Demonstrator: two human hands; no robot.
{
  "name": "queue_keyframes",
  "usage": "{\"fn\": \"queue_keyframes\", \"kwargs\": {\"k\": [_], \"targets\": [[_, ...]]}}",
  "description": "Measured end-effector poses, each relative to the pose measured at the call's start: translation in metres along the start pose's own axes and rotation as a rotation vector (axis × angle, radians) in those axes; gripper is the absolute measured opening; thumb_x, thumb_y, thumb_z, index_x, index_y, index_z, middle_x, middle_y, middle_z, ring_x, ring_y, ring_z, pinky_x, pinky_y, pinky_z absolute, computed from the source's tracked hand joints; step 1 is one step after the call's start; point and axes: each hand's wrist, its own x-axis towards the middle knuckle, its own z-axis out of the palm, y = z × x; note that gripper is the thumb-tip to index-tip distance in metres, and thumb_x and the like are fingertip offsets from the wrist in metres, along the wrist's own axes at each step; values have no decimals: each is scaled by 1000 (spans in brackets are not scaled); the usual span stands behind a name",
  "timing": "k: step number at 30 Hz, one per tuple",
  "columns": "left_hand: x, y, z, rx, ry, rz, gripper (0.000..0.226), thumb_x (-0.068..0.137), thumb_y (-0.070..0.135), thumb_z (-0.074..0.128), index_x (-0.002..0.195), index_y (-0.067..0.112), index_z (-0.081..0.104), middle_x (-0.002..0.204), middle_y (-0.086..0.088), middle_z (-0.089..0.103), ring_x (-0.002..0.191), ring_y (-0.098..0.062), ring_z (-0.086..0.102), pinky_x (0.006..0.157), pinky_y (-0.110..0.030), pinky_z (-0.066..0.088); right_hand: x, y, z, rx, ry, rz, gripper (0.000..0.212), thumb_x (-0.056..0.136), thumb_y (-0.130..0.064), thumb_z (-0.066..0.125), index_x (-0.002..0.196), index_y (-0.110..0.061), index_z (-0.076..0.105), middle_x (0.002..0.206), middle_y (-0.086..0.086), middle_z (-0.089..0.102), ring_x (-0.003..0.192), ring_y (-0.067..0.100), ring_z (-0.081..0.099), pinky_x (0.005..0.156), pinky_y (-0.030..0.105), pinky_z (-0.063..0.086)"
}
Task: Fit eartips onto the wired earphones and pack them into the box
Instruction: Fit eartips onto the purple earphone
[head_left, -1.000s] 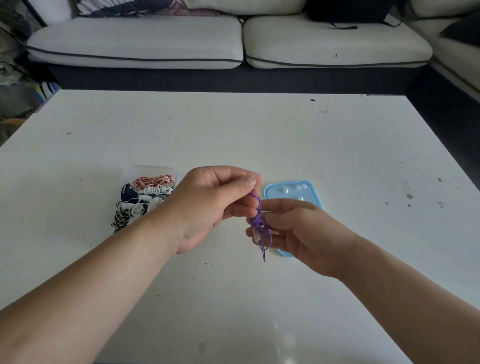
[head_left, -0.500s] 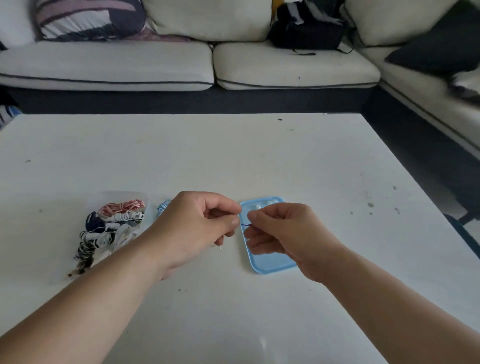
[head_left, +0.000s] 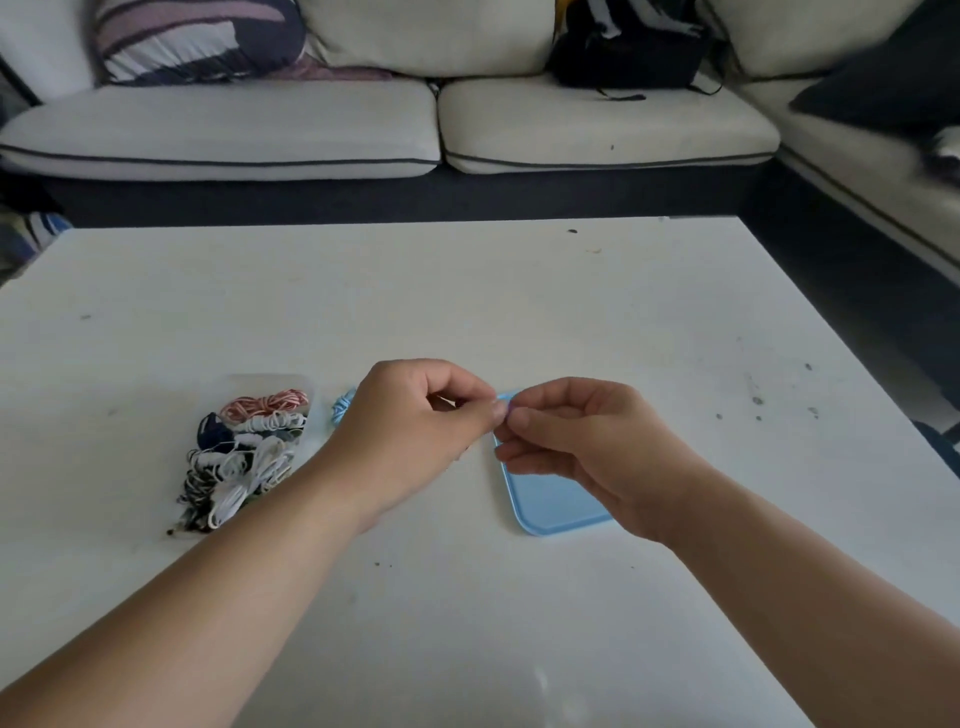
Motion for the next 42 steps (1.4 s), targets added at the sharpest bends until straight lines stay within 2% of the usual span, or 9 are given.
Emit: {"fn": "queue_keyframes", "kwargs": {"k": [3,8,11,15,24,30,34,38,42], "targets": [[0,-1,-1,-86,-75,10,16,91,5,75,96,20,80,81,-14,77,74,-30,75,65,-23,57,3,0,-2,-49,-11,-5,15,92,-6,71,101,6,74,90,19,76,76,25,72,70,28,60],[4,-3,2,-52,-66,23,13,91,5,76,98,15,80,87,-6,80,79,-19,77,66,-14,55,9,-2,0,55,-29,36,18,96,-13,68,101,4,72,88,20,74,73,25,73,66,29,60],[9,-7,3,-75,0,-46,7,89,10,79,94,14,78,78,-1,77,65,-7,68,56,-10,47,24,-5,-8,-29,221,20,25,100,-23,65,101,2,69,79,18,75,66,28,71,63,37,62],[12,-12,3,-70,9,-95,6,91,13,77,96,17,76,74,5,75,62,-2,65,52,-8,43,51,8,-33,-536,503,-58,11,92,-15,59,86,-12,68,78,8,73,64,25,70,67,43,63],[13,-18,4,-61,14,-129,5,91,8,76,93,13,74,78,-3,76,59,-3,66,54,-10,50,74,36,-37,-1012,417,-24,14,86,-12,63,96,-21,66,90,2,67,70,25,67,66,35,59],[12,-20,3,-60,12,-123,9,91,11,75,95,18,78,75,7,75,62,0,65,53,-10,46,76,43,-36,-1079,415,-66,26,84,-3,52,66,-18,64,72,6,66,60,28,61,55,33,53],[11,-19,-2,-125,25,-137,11,92,11,75,96,20,77,80,4,78,64,-3,67,61,-21,48,68,35,-33,-932,408,-48,17,88,-8,58,75,-12,69,70,6,68,57,20,59,53,27,49],[10,-18,-4,-173,60,-125,11,91,12,76,98,20,77,86,-1,79,64,-6,66,63,-29,49,46,12,-11,-147,202,44,5,91,-2,71,91,2,73,80,16,72,69,21,69,71,32,62],[11,-15,-7,-206,89,-77,15,91,12,77,102,22,76,83,3,78,65,-8,66,63,-26,52,24,-1,7,139,-29,41,11,93,1,67,103,6,70,85,16,70,74,22,69,68,27,60]]}}
